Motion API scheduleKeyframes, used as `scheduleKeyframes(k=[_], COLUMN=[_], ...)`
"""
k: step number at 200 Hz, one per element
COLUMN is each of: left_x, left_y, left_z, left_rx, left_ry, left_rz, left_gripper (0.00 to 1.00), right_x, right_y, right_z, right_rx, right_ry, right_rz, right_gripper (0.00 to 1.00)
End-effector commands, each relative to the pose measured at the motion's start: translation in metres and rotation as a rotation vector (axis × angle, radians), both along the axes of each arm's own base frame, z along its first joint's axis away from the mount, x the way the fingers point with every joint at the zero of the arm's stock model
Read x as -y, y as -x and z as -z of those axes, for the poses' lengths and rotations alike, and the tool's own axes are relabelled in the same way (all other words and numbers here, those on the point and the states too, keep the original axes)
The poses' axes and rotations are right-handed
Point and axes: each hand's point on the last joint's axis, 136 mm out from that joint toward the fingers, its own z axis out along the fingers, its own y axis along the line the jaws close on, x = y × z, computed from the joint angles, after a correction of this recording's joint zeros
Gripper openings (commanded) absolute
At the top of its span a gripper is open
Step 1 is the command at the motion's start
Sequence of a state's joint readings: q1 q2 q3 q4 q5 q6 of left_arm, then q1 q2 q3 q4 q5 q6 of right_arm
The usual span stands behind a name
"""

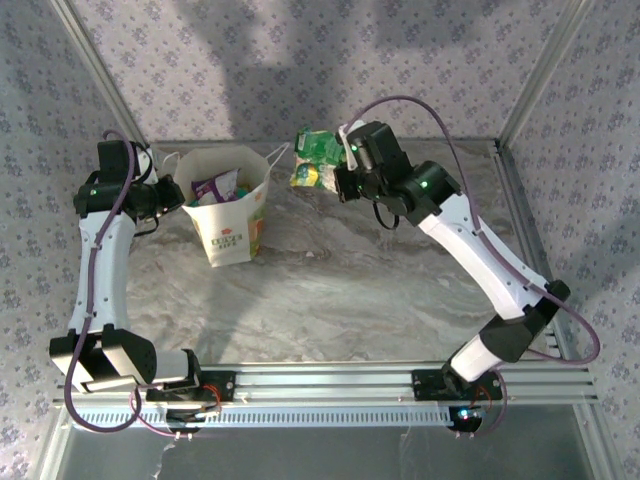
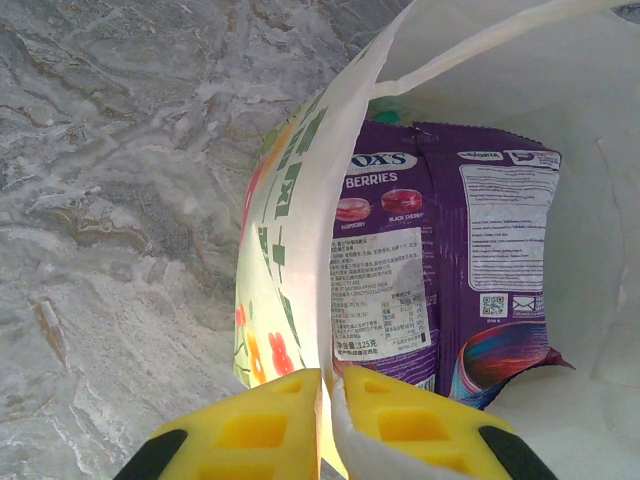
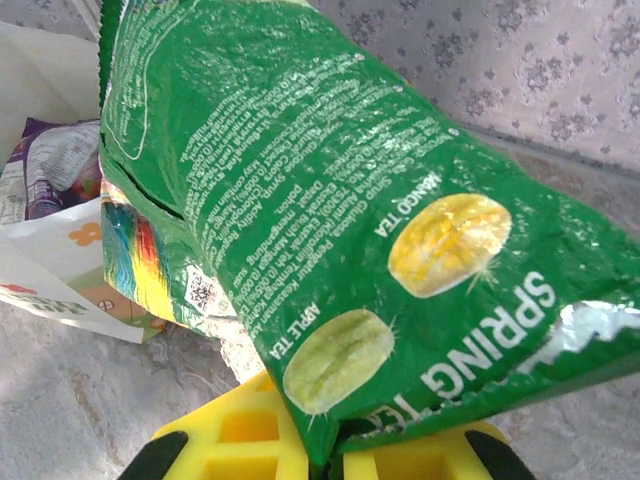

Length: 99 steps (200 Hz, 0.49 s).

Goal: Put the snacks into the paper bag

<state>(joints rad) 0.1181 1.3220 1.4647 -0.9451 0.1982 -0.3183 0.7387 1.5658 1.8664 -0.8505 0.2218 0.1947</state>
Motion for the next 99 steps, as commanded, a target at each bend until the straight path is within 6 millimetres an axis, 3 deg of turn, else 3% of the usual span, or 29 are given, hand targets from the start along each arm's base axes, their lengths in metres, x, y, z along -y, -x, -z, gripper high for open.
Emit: scheduleKeyframes(k=[1,56,99], left_x=[-0.001,-0.002,-0.001], left_y=[0.005,0.006,0.006], left_z=[-0.007,-0.008,-0.009], left_rx=[0.017,0.021,0.025], left_ry=[0.010,0.013,0.018], left_rz=[0.001,-0.007,-0.006], left_gripper=[0.15,0.15,0.15], right_x=[-0.003,-0.025,-0.044], right_y=[-0.001,0.002,0.001], right_z=[-0.026,-0.051,-0.060], right_rx=[0.085,0.154,0.160], right_ry=[0.022,-0.029,-0.070], right_rz=[-0.020,-0.121,-0.184], right_gripper=[0.00,0.00,0.00])
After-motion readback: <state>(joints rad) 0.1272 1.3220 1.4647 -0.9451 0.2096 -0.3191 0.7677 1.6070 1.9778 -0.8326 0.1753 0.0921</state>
